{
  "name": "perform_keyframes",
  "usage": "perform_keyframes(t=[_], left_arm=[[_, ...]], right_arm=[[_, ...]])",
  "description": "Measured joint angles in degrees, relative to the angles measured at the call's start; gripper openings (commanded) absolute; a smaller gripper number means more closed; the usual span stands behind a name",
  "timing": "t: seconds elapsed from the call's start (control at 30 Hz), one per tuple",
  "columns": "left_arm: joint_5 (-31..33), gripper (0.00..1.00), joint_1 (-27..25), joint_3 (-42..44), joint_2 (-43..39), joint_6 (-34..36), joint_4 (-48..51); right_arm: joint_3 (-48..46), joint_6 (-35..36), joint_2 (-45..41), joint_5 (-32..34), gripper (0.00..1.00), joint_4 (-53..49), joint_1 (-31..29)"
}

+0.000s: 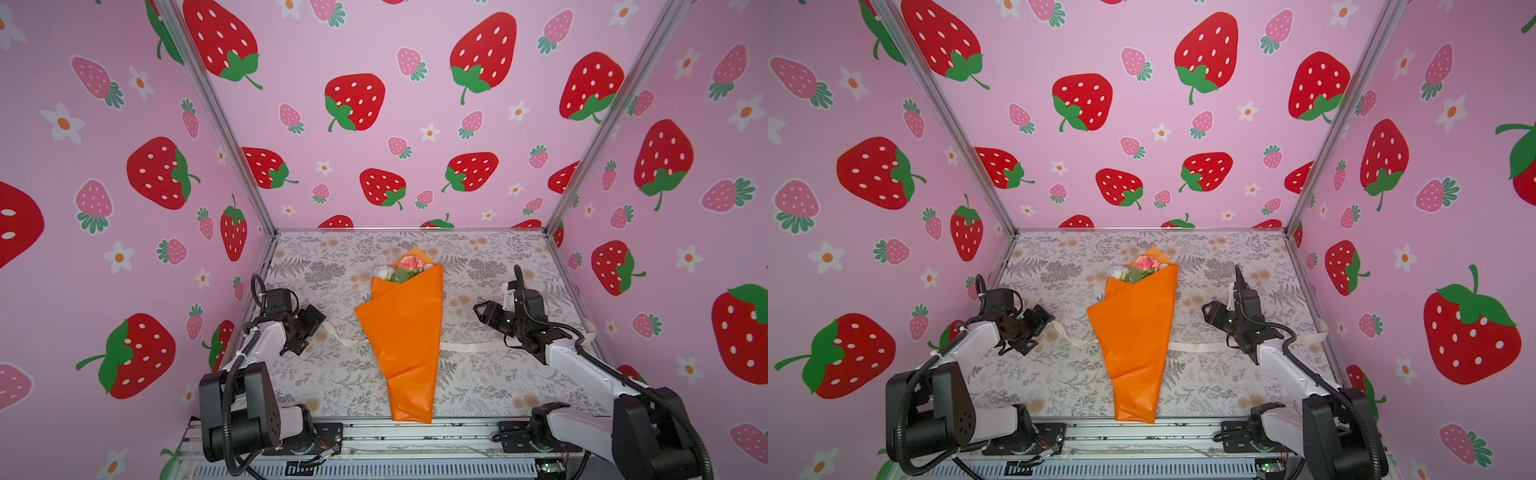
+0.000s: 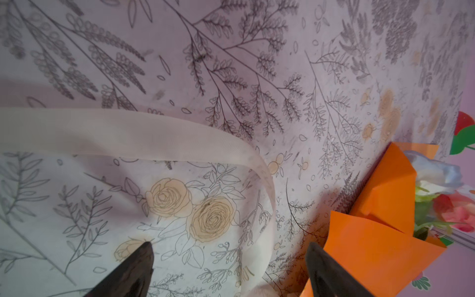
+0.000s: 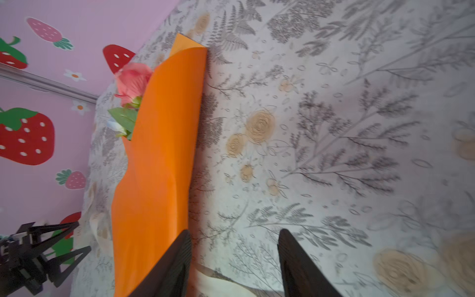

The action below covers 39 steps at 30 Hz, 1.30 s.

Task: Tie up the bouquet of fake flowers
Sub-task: 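Open both grippers and move them outward to the ribbon ends beside the cone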

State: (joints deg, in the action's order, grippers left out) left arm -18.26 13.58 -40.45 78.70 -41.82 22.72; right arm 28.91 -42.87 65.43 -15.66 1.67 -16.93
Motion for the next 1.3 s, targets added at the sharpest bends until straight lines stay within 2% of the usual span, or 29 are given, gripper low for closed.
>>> perform_keyframes(t=[0.17,0.4,0.6,0.63,0.83,0.9,0.93,1.1,1.27,1.3], left_arm=[[0.3,0.84,0.1,-4.4,7.8,-0.9,-1.4],[2.3,0.70,0.3,-7.7,12.2,-1.4,-1.9],[0.8,0.45,0.4,-10.0,16.0,-1.6,-4.1],[0.2,0.37,0.4,-10.3,16.6,-1.6,-4.7],[-2.0,0.10,0.5,-10.6,18.6,-2.1,-6.4],[-2.9,0.07,0.5,-10.4,18.7,-2.1,-6.8],[-3.4,0.00,0.4,-10.3,18.7,-2.2,-7.3],[-6.6,0.00,0.4,-9.4,18.1,-2.6,-9.4],[-8.3,0.00,0.2,-8.9,13.7,-3.0,-10.1],[-8.3,0.14,0.2,-8.9,12.8,-3.0,-10.2]], right_arm=[[-0.8,2.6,-1.6,-1.0,0.58,-3.5,3.8],[-2.5,4.9,-3.7,-0.3,0.61,-7.3,10.9],[-2.5,8.1,-2.8,1.7,0.62,-11.2,20.0],[-2.5,8.7,-2.2,1.9,0.62,-11.9,21.5],[-2.4,11.3,-0.5,3.1,0.61,-14.1,28.6],[-2.0,11.6,-0.4,3.7,0.60,-14.3,30.6],[-1.8,11.7,-0.1,3.9,0.60,-14.3,31.6],[0.3,12.4,3.2,5.2,0.60,-14.6,35.4],[2.9,12.7,6.3,6.0,0.59,-14.6,37.4],[3.1,12.8,6.6,5.9,0.59,-14.6,37.4]])
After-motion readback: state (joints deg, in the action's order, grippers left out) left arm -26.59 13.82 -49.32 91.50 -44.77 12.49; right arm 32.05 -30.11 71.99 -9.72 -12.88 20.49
